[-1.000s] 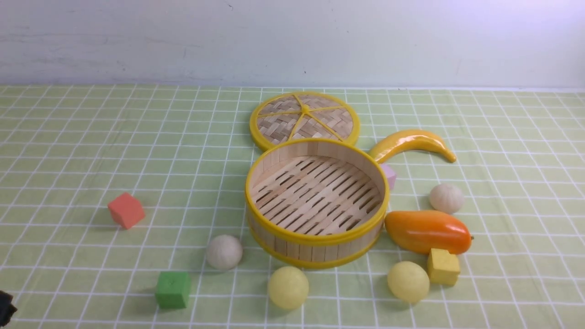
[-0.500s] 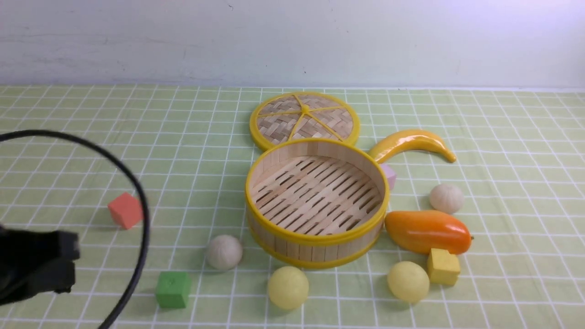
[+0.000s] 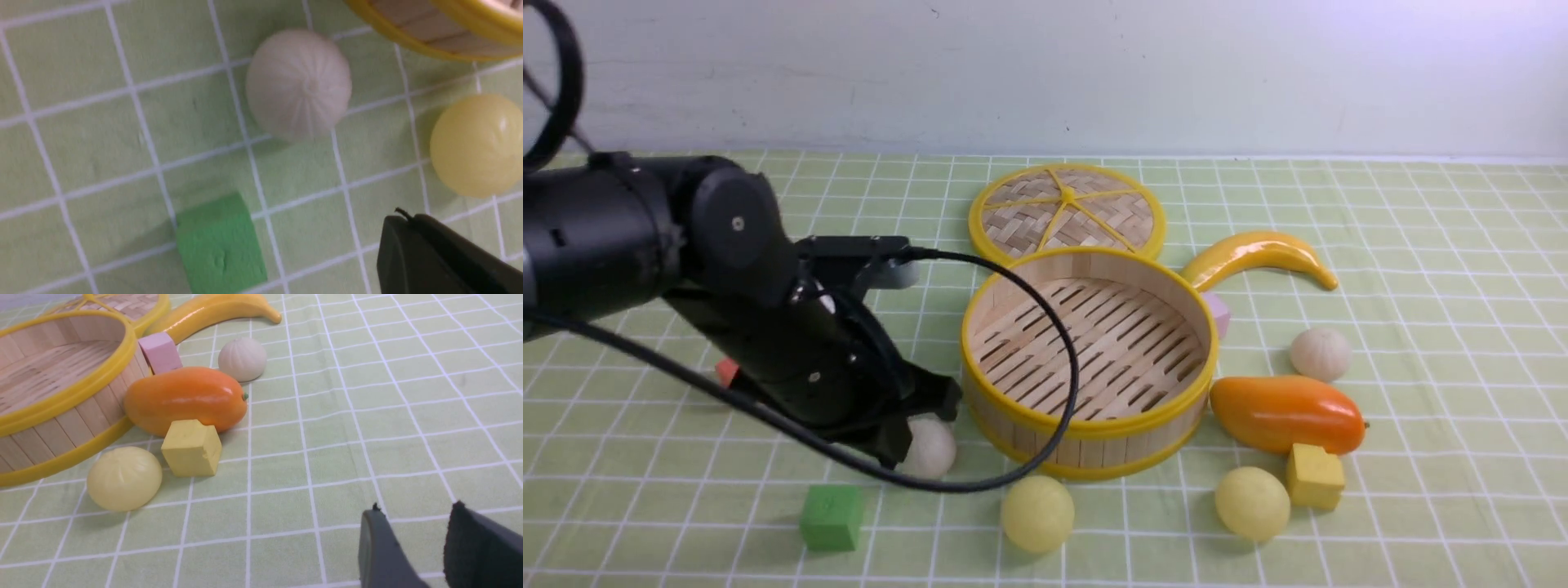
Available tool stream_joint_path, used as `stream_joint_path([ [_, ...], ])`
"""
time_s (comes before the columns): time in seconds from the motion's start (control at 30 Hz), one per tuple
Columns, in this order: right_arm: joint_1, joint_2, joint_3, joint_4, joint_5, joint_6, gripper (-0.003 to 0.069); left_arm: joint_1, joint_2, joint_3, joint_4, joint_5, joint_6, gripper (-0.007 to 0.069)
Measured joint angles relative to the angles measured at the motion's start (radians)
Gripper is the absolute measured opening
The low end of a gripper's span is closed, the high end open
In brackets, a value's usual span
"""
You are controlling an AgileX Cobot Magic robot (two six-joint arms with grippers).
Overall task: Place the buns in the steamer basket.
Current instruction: Use the left arm to grab a steamed stuffed bun
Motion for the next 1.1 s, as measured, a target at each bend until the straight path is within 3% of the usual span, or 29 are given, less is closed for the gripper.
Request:
stream_joint_path([
  [0.17,0.0,0.0,0.0,0.0,0.0,0.0,0.0241,0.0,0.084,-0.065,0.023,-0.053,0.023,0.0011],
  [0.43,0.0,0.0,0.0,0.0,0.0,0.0,0.0241,0.0,0.171,-0.086,0.05,-0.112,0.023,0.0244],
  [0.6,0.0,0.0,0.0,0.0,0.0,0.0,0.0241,0.0,0.208,-0.088,0.054,-0.163,0.023,0.0298],
  [0.83,0.0,0.0,0.0,0.0,0.0,0.0,0.0241,0.0,0.241,-0.089,0.068,-0.174,0.023,0.025],
  [1.1,0.0,0.0,0.0,0.0,0.0,0.0,0.0241,0.0,0.234,-0.093,0.075,-0.12,0.023,-0.0008],
])
